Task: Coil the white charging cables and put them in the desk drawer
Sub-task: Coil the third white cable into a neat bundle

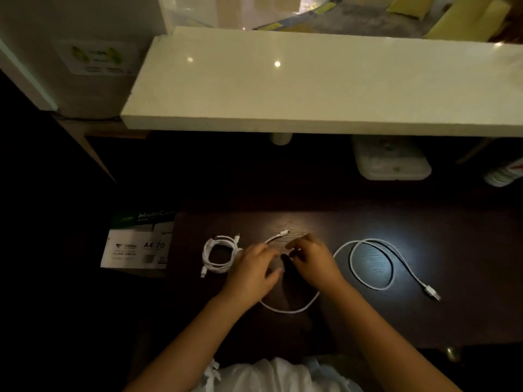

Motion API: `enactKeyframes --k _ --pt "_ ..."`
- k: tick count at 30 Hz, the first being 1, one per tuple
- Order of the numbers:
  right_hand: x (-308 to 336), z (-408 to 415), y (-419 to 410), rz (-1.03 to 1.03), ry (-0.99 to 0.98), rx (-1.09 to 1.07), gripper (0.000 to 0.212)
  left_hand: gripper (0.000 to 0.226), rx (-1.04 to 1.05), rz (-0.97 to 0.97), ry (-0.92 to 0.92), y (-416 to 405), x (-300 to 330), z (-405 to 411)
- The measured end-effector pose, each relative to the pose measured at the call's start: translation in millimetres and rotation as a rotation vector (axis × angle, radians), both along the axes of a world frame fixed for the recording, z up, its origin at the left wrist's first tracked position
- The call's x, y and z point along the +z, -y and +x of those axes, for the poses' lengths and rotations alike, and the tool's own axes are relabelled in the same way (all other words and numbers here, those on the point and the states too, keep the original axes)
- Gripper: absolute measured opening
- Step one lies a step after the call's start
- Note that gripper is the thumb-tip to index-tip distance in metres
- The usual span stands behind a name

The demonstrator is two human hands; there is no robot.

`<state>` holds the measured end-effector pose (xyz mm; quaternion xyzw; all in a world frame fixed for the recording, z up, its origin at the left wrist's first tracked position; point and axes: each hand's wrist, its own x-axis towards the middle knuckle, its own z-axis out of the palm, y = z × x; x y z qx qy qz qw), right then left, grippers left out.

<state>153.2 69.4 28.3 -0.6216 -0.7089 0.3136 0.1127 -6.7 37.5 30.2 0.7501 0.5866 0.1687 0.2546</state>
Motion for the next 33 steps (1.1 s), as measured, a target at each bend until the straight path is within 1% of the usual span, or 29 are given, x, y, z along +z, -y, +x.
enactKeyframes --k 2,4,6,8,9,10,12,14,17,19,22,26,28,30,31,33 --pt "-8 29 9 0.065 0.071 0.064 0.038 0.033 -0.15 -0.085 -0.11 9 -6 28" --pt "-17 54 21 0.086 0.214 0.144 0.027 0.037 -0.249 -0.129 -0.224 19 -12 49" --pt "-22 69 29 0.125 0.292 0.192 0.026 0.041 -0.284 -0.139 -0.302 23 -18 63" --pt "-21 75 33 0.218 0.318 0.194 0.013 0.041 -0.299 -0.131 -0.36 23 -22 73" --pt "-20 76 33 0.252 0.322 0.206 0.013 0.039 -0.294 -0.128 -0.367 21 -23 77" --pt "-21 76 32 0.292 0.323 0.23 0.018 0.037 -0.276 -0.134 -0.354 20 -23 81" --pt "-21 75 29 0.311 0.329 0.281 0.022 0.034 -0.223 -0.166 -0.29 16 -21 89" --pt "-22 75 27 0.304 0.325 0.325 0.021 0.031 -0.158 -0.209 -0.226 13 -19 94" --pt "-20 78 25 0.279 0.287 0.356 0.019 0.024 -0.059 -0.246 -0.198 7 -20 96" --pt "-19 81 23 0.302 0.241 0.35 0.019 0.016 -0.005 -0.242 -0.1 3 -22 95" --pt "-9 87 8 0.316 0.139 0.266 0.021 0.014 0.063 -0.171 0.131 -7 -12 92" --pt "10 112 -24 0.339 -0.003 0.047 0.012 0.012 0.28 -0.05 0.325 -29 22 79" --pt "18 131 -34 0.216 -0.122 -0.118 0.004 0.012 0.429 0.01 0.436 -41 38 67" --pt "21 145 -37 0.014 -0.291 -0.237 0.005 0.013 0.52 0.043 0.483 -48 52 55" --pt "22 147 -37 -0.051 -0.35 -0.249 0.007 0.013 0.529 0.042 0.494 -49 55 51" --pt "23 144 -33 -0.109 -0.404 -0.247 0.009 0.014 0.511 0.022 0.474 -48 59 48"
